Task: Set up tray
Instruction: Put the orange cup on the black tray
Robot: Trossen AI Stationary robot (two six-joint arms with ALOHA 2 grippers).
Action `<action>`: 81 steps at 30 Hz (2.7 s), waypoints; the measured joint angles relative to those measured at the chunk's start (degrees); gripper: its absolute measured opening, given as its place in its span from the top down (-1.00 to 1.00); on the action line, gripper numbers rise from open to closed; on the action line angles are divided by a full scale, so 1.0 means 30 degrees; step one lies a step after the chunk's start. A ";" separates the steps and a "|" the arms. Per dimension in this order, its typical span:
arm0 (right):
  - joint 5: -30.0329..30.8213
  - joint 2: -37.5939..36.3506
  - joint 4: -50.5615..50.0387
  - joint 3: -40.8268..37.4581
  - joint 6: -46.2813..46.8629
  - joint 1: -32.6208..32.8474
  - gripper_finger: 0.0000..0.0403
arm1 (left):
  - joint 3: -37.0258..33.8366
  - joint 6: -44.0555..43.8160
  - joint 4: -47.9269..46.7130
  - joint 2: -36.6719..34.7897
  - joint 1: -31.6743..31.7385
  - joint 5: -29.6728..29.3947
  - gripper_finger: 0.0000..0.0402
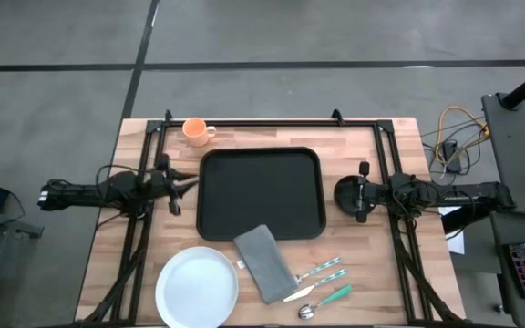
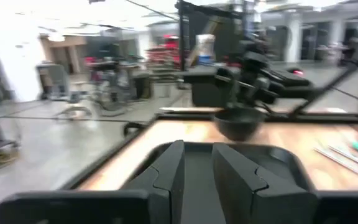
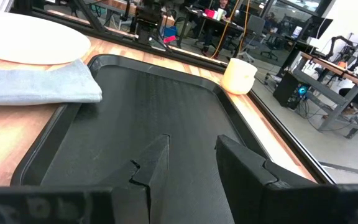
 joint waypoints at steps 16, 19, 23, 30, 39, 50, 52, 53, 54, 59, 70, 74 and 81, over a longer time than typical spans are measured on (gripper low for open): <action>-0.0005 -0.0001 0.0001 -0.0006 0.0000 0.0001 0.39 | 0.0974 0.1193 -0.0148 0.0000 -0.0010 -0.0124 0.67; 0.0002 0.0005 0.0007 0.0000 0.0000 -0.0006 0.39 | 0.1154 0.1125 -0.0078 0.0000 -0.0010 -0.0131 0.55; -0.0001 0.0000 0.0000 -0.0006 0.0000 -0.0001 0.39 | 0.1130 0.0839 0.0053 0.0000 -0.0010 -0.0193 0.27; -0.0003 0.0002 0.0004 -0.0003 0.0000 0.0000 0.39 | 0.1082 0.0824 0.0963 -0.0005 -0.0003 -0.1526 -0.06; -0.0006 0.0002 0.0000 -0.0002 0.0000 0.0001 0.39 | 0.1959 -0.0184 0.1080 0.0201 -0.0009 -0.1802 -0.09; -0.0005 -0.0001 0.0005 -0.0006 0.0000 0.0000 0.39 | 0.4957 -0.2575 -0.3071 0.2331 -0.0010 -0.5960 -0.09; 0.0002 0.0001 0.0004 -0.0004 0.0000 -0.0006 0.39 | 0.6159 -0.3704 -0.4813 0.3101 -0.0010 -0.6127 -0.09; -0.0004 0.0000 0.0000 -0.0002 0.0000 -0.0001 0.39 | 0.6781 -0.4173 -0.5671 0.3545 -0.0010 -0.6423 -0.09; 0.0001 -0.0001 0.0007 -0.0006 0.0000 -0.0006 0.39 | 0.7395 -0.4636 -0.6441 0.4006 -0.0010 -0.6765 -0.09; -0.0002 -0.0002 0.0000 -0.0004 0.0000 -0.0003 0.39 | 0.9937 -0.6809 -1.0226 0.6373 -0.0010 -0.8659 -0.09; 0.0001 -0.0002 0.0000 0.0000 0.0000 -0.0006 0.39 | 1.2616 -0.7842 -1.3160 1.0948 0.1958 -0.8877 -0.09; -0.0006 0.0001 0.0000 -0.0007 0.0000 -0.0006 0.39 | 1.3632 -0.7821 -1.4415 1.2245 0.4390 -0.7729 -0.09; -0.0005 -0.0002 0.0000 -0.0001 0.0000 0.0001 0.39 | 1.5028 -0.5414 -1.4540 1.5115 1.0485 -0.1126 -0.09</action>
